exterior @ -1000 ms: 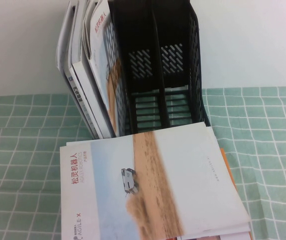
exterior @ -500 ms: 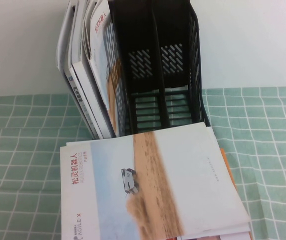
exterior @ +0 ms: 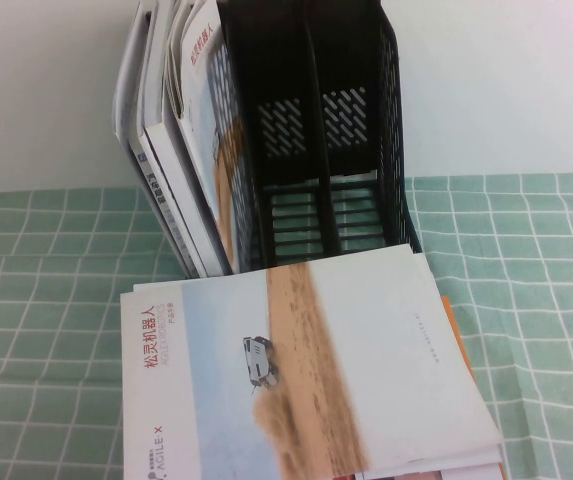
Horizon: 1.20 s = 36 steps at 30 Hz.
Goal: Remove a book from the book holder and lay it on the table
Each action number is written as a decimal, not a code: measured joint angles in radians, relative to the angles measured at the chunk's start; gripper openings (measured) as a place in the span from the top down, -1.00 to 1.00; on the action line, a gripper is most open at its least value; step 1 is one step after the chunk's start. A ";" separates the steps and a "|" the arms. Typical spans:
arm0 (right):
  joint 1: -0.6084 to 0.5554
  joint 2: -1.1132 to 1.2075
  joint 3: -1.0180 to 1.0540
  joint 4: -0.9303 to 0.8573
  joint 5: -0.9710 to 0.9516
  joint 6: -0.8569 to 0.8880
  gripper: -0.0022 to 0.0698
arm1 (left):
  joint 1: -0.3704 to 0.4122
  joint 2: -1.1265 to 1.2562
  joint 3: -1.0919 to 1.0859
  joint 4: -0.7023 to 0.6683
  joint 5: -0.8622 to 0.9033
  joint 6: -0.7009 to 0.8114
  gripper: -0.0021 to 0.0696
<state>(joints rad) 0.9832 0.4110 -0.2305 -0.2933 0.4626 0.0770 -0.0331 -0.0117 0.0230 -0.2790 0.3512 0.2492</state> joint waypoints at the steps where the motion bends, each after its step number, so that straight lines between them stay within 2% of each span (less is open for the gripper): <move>1: 0.000 0.000 0.000 0.000 0.000 0.000 0.94 | 0.000 0.000 0.000 0.016 0.000 -0.025 0.95; 4: 0.000 0.000 0.000 0.001 0.000 0.000 0.94 | 0.000 0.000 0.000 0.074 0.000 -0.102 0.95; 10: 0.000 0.000 0.000 0.001 0.000 0.000 0.94 | 0.000 0.000 0.000 0.099 0.000 -0.139 0.95; 31: 0.000 -0.003 0.002 0.001 0.000 0.000 0.94 | 0.000 0.000 0.000 0.110 -0.002 -0.147 0.95; 36: -0.058 -0.042 0.010 -0.016 0.012 0.044 0.94 | 0.000 0.000 0.000 0.110 -0.002 -0.149 0.95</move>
<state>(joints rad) 0.9251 0.3690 -0.2207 -0.3097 0.4746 0.1210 -0.0331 -0.0117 0.0230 -0.1693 0.3495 0.1004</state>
